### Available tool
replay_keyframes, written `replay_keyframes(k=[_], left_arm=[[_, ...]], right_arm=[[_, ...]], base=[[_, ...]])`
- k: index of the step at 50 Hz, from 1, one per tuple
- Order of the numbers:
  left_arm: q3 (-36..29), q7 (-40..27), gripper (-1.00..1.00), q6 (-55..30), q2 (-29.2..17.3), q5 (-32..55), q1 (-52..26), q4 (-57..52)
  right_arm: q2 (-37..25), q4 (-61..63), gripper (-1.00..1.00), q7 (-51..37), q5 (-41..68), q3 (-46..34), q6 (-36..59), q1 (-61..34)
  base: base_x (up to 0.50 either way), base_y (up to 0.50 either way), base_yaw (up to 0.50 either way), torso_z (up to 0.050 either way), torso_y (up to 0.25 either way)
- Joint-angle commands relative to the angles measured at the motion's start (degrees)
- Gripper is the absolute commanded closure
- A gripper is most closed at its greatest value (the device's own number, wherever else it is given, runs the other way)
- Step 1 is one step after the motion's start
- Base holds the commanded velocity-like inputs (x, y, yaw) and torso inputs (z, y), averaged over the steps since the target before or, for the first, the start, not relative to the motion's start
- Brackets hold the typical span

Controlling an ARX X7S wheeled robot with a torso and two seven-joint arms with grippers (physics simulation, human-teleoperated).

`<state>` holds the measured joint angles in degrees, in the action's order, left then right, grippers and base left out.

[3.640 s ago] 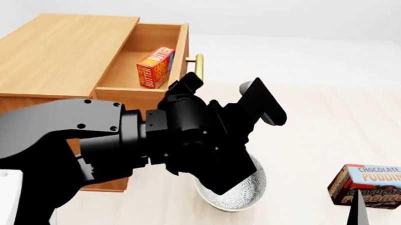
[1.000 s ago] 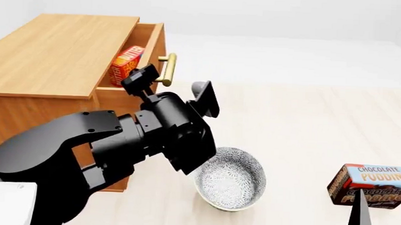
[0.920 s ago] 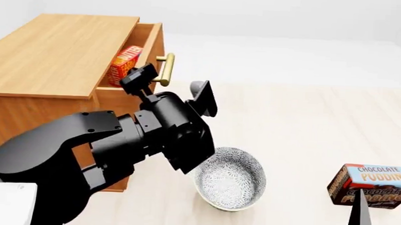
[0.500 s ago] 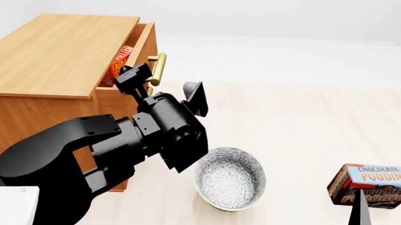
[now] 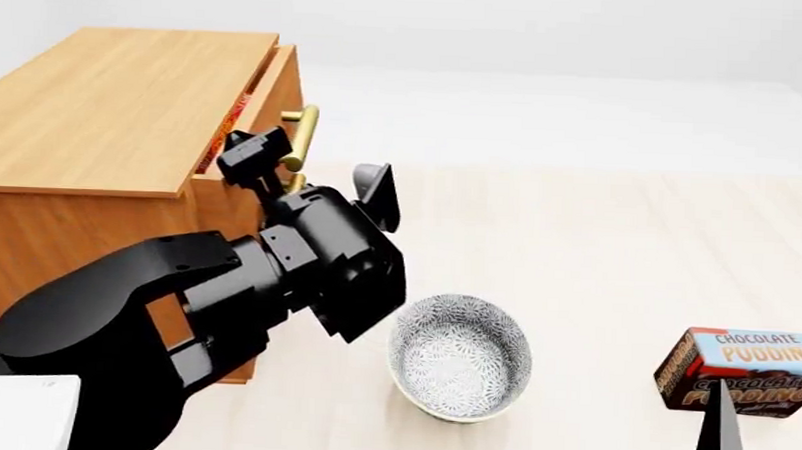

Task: Put the butter at the back in the top drawer of the cabinet and close it.

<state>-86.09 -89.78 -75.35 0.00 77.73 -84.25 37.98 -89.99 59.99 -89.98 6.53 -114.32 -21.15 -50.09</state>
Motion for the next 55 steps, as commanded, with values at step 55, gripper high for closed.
replay_keyframes(k=[55], left_arm=[[0.43,-0.20,-1.00,-3.60,0.00,-3.09,-0.56,8.54]], right_arm=[[-0.01,0.00,-1.00,0.36,-1.30,-0.30,-0.24,0.88]], base=[[0.00,0.00,0.00,0.000,0.000]])
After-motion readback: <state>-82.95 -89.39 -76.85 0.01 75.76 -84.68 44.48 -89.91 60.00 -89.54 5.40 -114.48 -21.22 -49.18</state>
